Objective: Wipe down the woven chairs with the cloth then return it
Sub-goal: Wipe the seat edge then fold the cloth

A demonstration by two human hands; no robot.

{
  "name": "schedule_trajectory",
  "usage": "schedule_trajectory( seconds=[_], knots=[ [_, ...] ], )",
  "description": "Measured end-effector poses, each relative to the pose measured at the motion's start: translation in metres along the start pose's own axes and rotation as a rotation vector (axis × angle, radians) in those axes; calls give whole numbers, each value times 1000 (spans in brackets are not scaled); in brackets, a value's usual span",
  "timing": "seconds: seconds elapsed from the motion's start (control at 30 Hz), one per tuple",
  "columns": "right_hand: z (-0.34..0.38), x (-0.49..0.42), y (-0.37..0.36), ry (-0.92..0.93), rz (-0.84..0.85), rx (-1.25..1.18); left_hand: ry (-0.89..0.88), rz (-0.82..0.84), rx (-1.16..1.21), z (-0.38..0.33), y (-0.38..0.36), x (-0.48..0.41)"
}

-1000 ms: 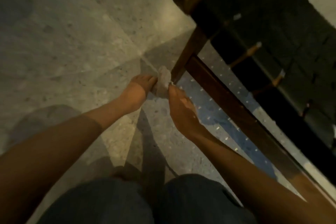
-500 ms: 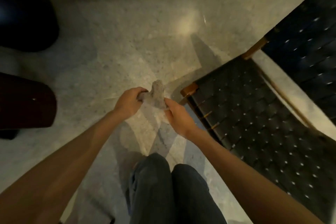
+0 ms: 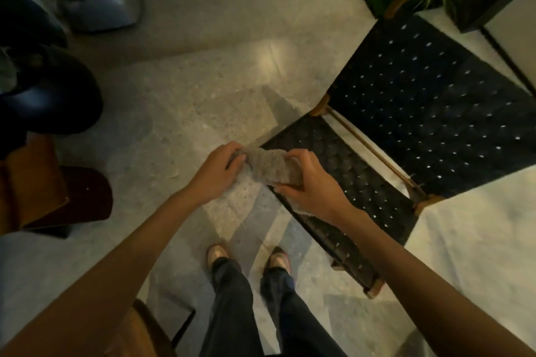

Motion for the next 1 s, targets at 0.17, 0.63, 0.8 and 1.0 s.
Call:
schedule_trajectory(
  seconds=[0.17, 0.63, 0.8, 1.0],
  knots=[
    [-28, 60, 35, -65, -42, 39, -85, 246, -196, -47, -47, 27],
    [-115, 232, 38, -497, 32, 2, -347, 667, -292, -115, -190, 56],
    [-170, 281, 23, -714, 21, -72, -298, 587, -310, -112, -244, 51],
    [-262, 308, 23, -818, -61, -239, -216, 558, -234, -112, -337, 39]
  ],
)
Point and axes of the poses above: each hand's wrist, its own x-axis away from the middle knuckle, its own y-axis out of the back of the hand, z = x × y, the point moved 7 cm from there along -x, towards the middle knuckle
